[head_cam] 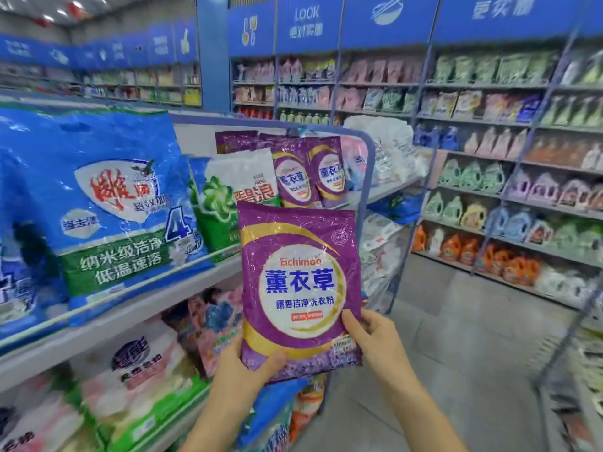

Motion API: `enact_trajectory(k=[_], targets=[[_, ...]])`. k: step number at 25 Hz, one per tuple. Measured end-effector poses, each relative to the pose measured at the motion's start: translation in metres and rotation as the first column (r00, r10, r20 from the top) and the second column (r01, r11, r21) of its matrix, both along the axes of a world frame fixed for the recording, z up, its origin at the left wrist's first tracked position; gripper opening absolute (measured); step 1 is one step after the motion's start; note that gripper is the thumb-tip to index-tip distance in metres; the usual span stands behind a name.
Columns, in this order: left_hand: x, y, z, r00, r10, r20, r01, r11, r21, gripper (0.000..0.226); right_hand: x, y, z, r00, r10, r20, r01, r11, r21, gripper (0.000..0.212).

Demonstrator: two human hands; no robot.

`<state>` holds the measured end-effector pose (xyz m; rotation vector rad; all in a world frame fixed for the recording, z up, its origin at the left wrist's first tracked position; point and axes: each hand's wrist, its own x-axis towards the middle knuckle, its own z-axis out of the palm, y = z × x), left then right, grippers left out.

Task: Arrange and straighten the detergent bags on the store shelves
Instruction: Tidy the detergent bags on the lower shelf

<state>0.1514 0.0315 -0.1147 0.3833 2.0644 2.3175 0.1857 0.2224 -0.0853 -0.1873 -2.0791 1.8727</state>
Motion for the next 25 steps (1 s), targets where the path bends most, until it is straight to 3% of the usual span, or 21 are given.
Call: enact_trajectory(k=[3, 8, 15, 19, 22, 23, 25], targets=[[-0.053, 0.027, 0.004, 1.0, -0.002, 0.007, 0.002, 1.0, -0.03, 0.086, -0.048, 0.031, 0.005, 1.0, 0.0, 0.008, 0.0, 0.998, -0.055, 0.025], [-0.106, 0.081, 0.012, 0.998, 0.041, -0.037, -0.043, 0.997, -0.069, 0.035, -0.116, 0.085, 0.008, 0.999, 0.03, -0.015, -0.031, 0.999, -0.03, 0.031], [-0.183, 0.186, 0.007, 0.988, 0.129, -0.085, -0.132, 0.991, -0.035, 0.063, -0.228, 0.193, -0.002, 0.985, 0.165, -0.055, -0.168, 0.984, -0.058, 0.052], [-0.226, 0.26, 0.026, 0.971, 0.208, -0.121, -0.219, 0.972, -0.086, 0.071, -0.296, 0.266, 0.02, 0.97, 0.216, -0.115, -0.227, 0.97, -0.089, 0.042], [-0.263, 0.295, 0.053, 0.94, 0.281, -0.192, -0.313, 0.936, -0.159, 0.071, -0.35, 0.3, 0.04, 0.953, 0.23, -0.198, -0.237, 0.972, -0.011, 0.089], [-0.274, 0.305, 0.062, 0.927, 0.301, -0.222, -0.342, 0.923, -0.175, 0.071, -0.37, 0.307, 0.046, 0.943, 0.251, -0.216, -0.262, 0.965, -0.022, 0.093], [-0.294, 0.318, 0.078, 0.901, 0.345, -0.265, -0.403, 0.89, -0.213, 0.069, -0.395, 0.312, 0.062, 0.923, 0.323, -0.21, -0.338, 0.941, -0.038, 0.07]])
